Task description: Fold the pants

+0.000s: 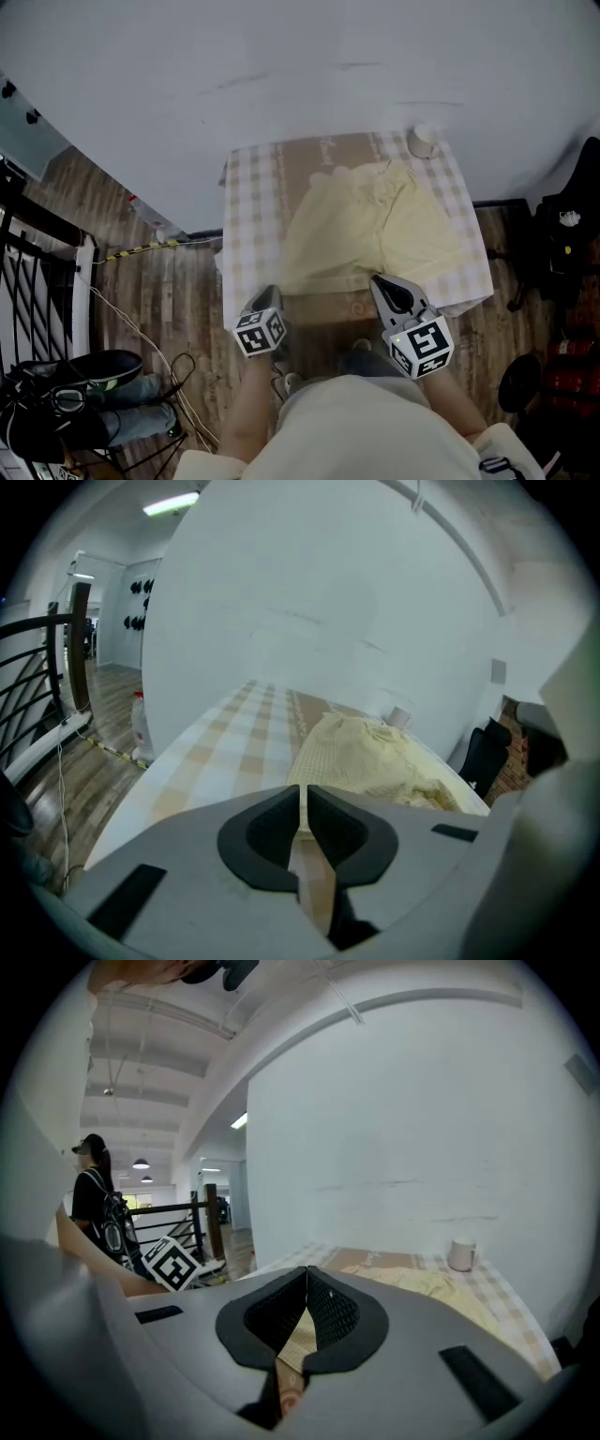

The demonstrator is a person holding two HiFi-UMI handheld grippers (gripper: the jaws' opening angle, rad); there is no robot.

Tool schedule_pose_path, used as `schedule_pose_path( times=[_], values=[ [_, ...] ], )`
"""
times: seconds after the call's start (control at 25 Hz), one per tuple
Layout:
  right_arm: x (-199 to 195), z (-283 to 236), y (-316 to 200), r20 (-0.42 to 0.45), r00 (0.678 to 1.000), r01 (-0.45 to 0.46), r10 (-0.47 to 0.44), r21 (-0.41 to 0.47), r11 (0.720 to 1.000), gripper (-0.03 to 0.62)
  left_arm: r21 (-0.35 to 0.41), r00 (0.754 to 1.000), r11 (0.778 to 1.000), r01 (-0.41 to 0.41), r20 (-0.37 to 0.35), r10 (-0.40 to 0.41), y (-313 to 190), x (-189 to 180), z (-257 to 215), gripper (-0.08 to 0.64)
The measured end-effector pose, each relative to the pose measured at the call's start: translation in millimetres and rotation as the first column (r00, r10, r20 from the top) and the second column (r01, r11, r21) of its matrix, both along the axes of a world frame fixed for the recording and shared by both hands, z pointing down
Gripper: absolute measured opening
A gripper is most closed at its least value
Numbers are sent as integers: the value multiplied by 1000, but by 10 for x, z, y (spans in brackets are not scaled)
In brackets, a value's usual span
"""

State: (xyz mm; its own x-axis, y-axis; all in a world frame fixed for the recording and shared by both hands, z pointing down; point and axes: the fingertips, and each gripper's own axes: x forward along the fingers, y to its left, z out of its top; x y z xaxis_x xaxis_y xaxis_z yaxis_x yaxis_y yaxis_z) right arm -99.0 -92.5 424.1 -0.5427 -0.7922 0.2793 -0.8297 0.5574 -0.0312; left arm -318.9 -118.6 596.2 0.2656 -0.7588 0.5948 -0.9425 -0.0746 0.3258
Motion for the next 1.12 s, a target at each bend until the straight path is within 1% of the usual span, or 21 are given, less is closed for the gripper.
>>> schedule_pose_path(
  times=[0.24,0.28,0.32,0.36,0.56,0.68,0.76,0.92,1.12],
  values=[
    [-72,150,-176,3,993,115,-115,-39,993,0,-66,997,995,75,25,-73,-21,-62,212,9],
    [-87,163,-202,5,991,134,-134,-43,990,0,-78,997,994,79,25,-77,-14,-62,244,29],
    [-99,176,-225,7,989,151,-151,-46,987,0,-89,997,993,81,25,-79,-8,-59,275,97],
    [-109,188,-245,9,986,166,-166,-49,985,0,-99,996,992,82,26,-80,-4,-57,304,120],
    [-121,233,-316,5,972,236,-237,-57,970,0,-148,993,984,104,72,-94,17,-74,398,120],
    [-86,250,-363,6,966,257,-257,-61,965,0,-178,988,979,103,128,-81,9,-52,433,120],
    [-62,252,-377,7,964,267,-267,-63,962,0,-183,983,977,108,164,-78,7,-44,434,120],
    [-1,245,-380,9,963,269,-269,-66,961,0,-188,977,972,140,184,-105,12,-52,434,121],
    [82,237,-364,11,971,239,-239,-73,968,0,-201,970,965,168,209,-125,20,-14,425,109]
  ],
)
